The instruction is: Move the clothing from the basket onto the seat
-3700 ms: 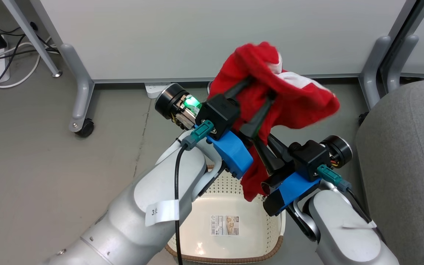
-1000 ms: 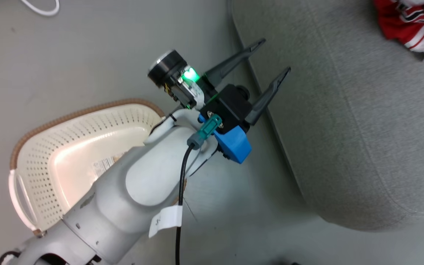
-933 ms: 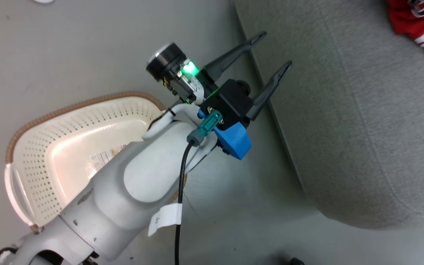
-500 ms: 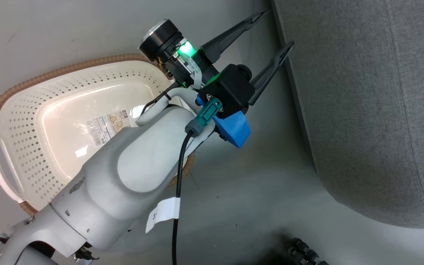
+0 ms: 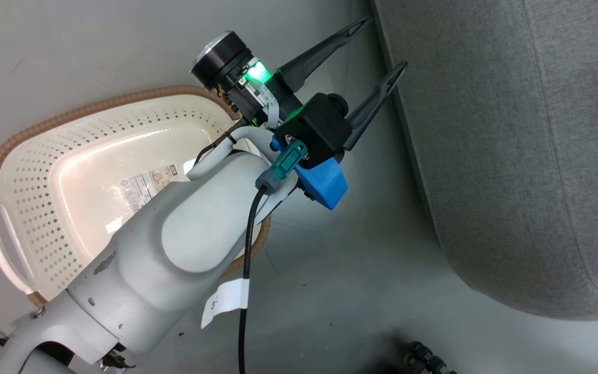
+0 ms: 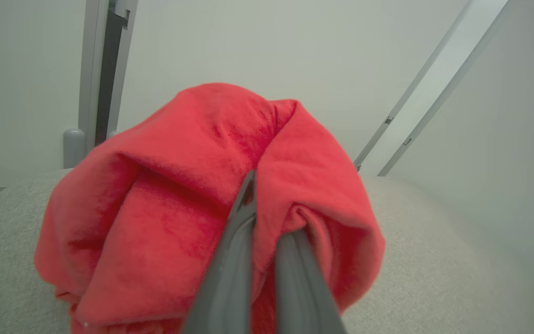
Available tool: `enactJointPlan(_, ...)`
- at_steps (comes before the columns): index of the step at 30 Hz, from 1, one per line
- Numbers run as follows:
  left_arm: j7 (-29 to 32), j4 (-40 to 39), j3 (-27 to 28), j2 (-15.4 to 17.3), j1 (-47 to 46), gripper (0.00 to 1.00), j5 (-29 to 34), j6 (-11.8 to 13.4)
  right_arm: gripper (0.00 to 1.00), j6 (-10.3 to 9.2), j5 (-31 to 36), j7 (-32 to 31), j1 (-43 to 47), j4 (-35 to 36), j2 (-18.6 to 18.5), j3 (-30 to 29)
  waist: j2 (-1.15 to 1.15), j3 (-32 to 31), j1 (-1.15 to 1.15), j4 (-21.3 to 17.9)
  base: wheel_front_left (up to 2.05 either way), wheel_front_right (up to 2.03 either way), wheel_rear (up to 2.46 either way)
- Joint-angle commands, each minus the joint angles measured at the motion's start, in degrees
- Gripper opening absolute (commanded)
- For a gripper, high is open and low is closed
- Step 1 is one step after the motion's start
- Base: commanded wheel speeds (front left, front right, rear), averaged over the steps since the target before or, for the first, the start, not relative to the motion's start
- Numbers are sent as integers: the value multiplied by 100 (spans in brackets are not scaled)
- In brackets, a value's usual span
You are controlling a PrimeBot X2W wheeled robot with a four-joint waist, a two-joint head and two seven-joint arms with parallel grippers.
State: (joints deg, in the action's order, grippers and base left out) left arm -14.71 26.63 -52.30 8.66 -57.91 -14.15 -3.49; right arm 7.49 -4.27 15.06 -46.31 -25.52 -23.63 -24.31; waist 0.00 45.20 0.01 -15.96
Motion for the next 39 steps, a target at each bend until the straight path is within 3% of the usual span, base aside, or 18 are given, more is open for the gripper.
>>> enactJointPlan(1, -15, 13, 13, 37, 30, 100, -45, 32, 0, 1, -9, 17, 112, 28, 52, -13, 0, -67, -1, -32, 0, 0, 0)
enactJointPlan(3, -23, 22, 12, 46, 91, 100, -55, 45, 93, 1, -21, 17, 219, 114, 154, -57, 0, -174, -1, -67, 0, 0, 0)
enactJointPlan(4, -28, 27, 12, 45, 127, 100, -73, 51, 100, 1, -41, 17, 316, 120, 201, -45, 0, -243, -1, -79, 0, 0, 0)
enactJointPlan(11, -50, -29, 175, -64, 491, 100, -252, 131, 100, 0, -2, 17, 1305, 501, 386, -53, 0, -941, -1, -103, 0, 0, 0)
enactJointPlan(19, -53, -375, 812, -30, 1323, 100, -397, 291, 100, 1, 78, 17, 2291, 1124, 522, -15, 0, -1938, -1, 32, 0, 0, 0)
enactJointPlan(28, -50, -1004, 2083, -10, 2438, 100, -266, 598, 100, 1, 168, 17, 2727, 1915, 631, 864, 0, -2845, -1, 541, 0, 0, 0)
enactJointPlan(39, -49, -1444, 3547, -117, 3644, 100, 125, 614, 100, 1, 98, 17, 3018, 2009, 877, 1955, 0, -3615, -1, 1379, 0, 0, 0)
